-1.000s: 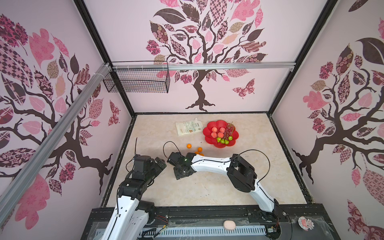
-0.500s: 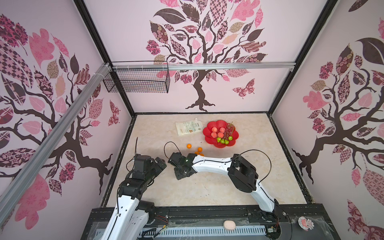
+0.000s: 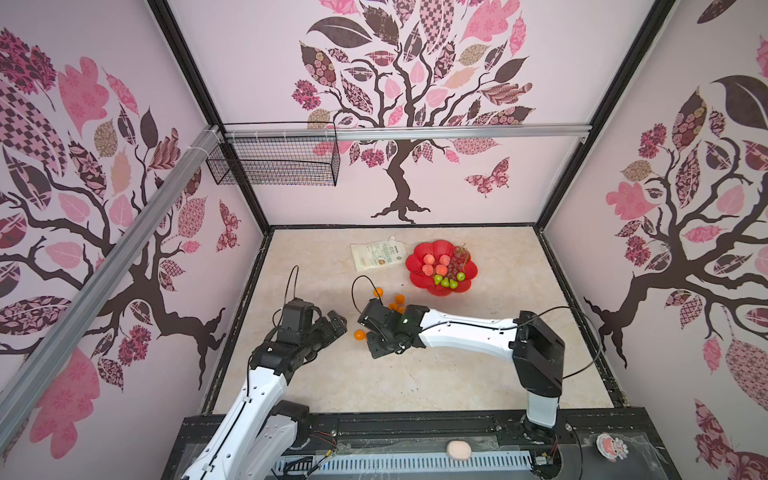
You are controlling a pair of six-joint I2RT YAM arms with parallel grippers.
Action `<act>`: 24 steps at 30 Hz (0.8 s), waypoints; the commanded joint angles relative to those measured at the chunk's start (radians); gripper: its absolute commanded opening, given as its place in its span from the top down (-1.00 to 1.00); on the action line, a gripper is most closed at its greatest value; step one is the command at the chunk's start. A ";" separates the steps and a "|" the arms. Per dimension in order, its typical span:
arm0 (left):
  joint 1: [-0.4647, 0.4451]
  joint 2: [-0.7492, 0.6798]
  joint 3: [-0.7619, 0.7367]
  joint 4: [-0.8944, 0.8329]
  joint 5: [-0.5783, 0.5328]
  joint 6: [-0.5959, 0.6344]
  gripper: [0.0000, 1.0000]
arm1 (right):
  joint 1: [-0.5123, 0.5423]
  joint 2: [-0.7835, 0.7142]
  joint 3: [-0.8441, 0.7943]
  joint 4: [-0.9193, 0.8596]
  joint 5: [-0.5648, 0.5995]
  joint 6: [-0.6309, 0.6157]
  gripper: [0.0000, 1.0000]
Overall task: Place and organize the fake fruits in the fruit bowl
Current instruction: 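Lift the peach and carry it over the red bowl with the right gripper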
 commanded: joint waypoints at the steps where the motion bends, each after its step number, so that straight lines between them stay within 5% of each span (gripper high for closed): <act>1: -0.054 0.031 0.045 0.124 0.010 0.013 -0.97 | -0.031 -0.098 -0.054 -0.021 0.030 0.010 0.08; 15: -0.237 0.419 0.257 0.368 -0.029 0.032 -0.97 | -0.373 -0.314 -0.194 -0.034 0.051 -0.090 0.08; 24: -0.304 0.665 0.452 0.442 -0.014 0.042 -0.97 | -0.579 -0.240 -0.106 0.004 0.010 -0.190 0.08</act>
